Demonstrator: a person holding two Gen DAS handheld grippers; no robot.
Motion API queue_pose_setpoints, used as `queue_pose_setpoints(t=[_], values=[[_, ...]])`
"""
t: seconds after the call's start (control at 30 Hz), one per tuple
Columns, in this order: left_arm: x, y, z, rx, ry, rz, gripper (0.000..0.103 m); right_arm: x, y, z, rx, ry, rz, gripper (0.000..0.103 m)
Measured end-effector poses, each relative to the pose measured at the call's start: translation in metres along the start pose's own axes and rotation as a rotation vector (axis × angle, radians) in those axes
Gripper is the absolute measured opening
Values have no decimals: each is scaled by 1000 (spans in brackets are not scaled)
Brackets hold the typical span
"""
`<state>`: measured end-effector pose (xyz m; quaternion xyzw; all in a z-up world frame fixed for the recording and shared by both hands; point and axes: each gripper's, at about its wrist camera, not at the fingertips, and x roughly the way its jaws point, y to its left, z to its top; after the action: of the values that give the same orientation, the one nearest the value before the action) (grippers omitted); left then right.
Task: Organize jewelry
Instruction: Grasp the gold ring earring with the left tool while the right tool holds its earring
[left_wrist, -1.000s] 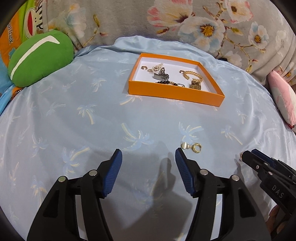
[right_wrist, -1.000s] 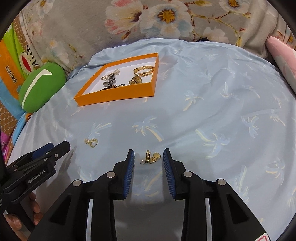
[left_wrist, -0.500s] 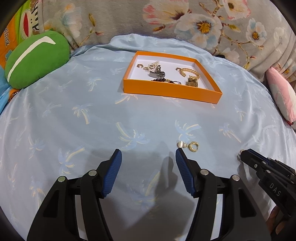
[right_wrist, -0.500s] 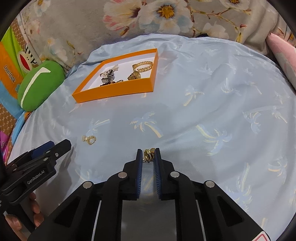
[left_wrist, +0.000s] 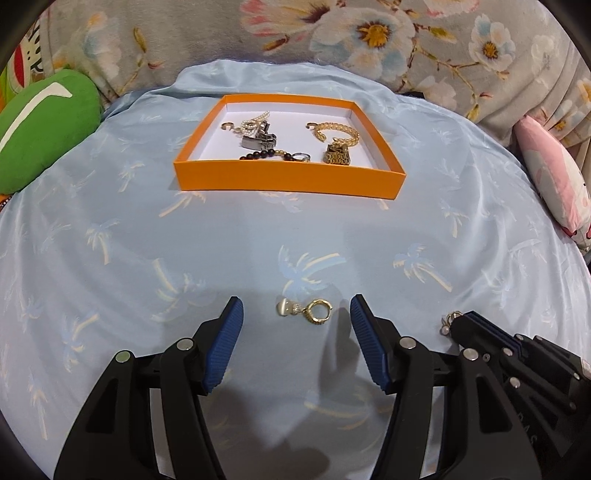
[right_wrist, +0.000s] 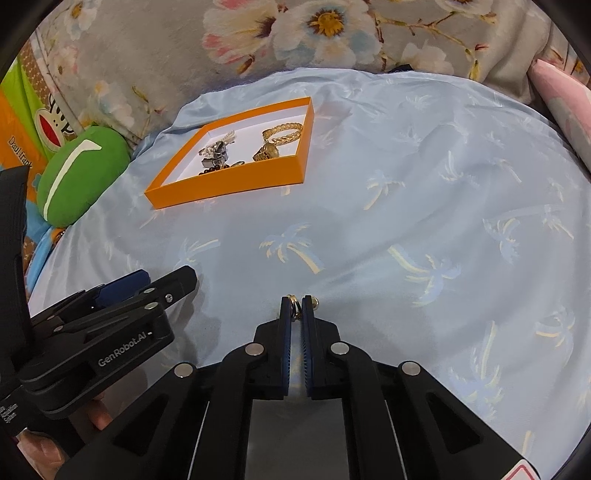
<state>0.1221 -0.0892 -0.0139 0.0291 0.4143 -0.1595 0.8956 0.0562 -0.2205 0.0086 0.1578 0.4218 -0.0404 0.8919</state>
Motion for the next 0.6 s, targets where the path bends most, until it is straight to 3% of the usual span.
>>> queue_pose_setpoints(t=[0.07,0.17,0.27,0.33,0.6], values=[[2,-4,1,9,-1,2,51,0,-1,0,4,1,3,5],[2,-6,0,21,-3,1,30,0,-2,0,7,1,6,5],[0,-2,-1,11,-5,-16,29,0,-2,0,7,0,7,5],[-3,-1,-4,14,-4,-14,21,0,-2,0,8,-1,8,5],[-17,12,-18,-12,-12,-39,21,-2,-1,0,4,-12,17,5]])
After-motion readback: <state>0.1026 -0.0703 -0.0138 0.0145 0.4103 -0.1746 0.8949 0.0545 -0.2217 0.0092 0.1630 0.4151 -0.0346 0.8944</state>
